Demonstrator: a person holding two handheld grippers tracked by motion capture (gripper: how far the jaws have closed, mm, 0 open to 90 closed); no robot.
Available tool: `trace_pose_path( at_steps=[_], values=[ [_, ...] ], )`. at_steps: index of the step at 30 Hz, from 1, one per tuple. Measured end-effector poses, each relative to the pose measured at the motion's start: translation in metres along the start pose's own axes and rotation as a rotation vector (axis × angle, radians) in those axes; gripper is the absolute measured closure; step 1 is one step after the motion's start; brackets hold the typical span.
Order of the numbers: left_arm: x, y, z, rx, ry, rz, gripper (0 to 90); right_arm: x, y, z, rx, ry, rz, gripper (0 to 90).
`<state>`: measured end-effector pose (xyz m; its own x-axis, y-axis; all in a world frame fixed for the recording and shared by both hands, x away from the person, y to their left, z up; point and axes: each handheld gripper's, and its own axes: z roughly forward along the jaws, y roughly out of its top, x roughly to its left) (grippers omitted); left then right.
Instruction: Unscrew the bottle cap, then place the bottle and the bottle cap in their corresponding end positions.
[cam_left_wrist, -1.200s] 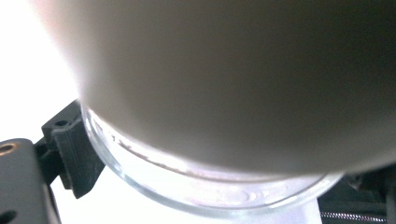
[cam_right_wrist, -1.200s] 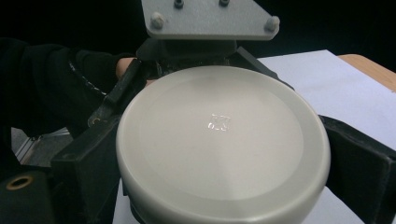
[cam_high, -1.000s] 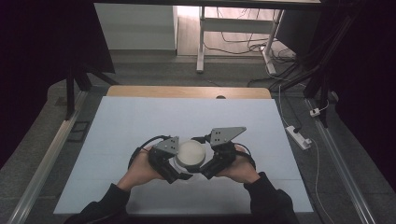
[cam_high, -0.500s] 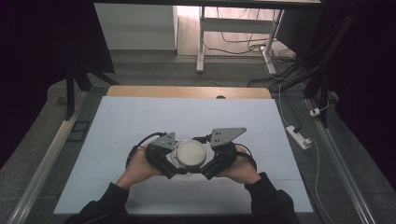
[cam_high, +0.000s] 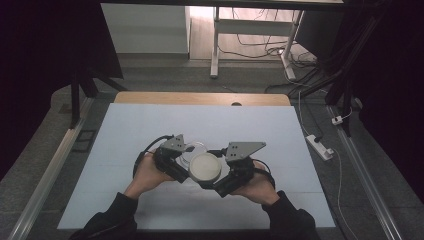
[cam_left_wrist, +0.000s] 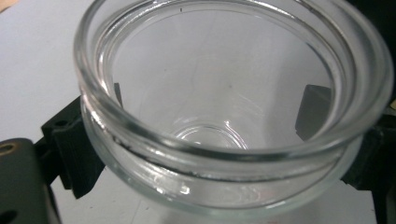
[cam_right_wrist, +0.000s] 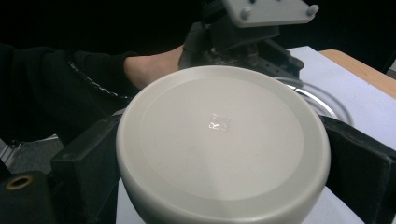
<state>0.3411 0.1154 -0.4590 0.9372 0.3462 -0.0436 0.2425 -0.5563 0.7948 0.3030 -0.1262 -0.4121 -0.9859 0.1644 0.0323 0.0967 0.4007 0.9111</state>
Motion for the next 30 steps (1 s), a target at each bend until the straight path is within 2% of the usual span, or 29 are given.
trace_pose_path(
  at_steps=[12,18,30],
  values=[
    [0.01,0.004,-0.004,-0.031,0.053,-0.042,7.6,0.011,-0.006,0.001,0.015,-0.044,0.008,7.1],
    [0.016,0.009,-0.006,-0.044,0.063,-0.043,7.6,0.013,-0.01,0.003,0.019,-0.062,0.007,7.1],
    [0.03,0.012,0.005,-0.046,0.1,-0.064,7.6,0.012,-0.032,0.004,0.029,-0.098,0.03,7.1]
  ],
)
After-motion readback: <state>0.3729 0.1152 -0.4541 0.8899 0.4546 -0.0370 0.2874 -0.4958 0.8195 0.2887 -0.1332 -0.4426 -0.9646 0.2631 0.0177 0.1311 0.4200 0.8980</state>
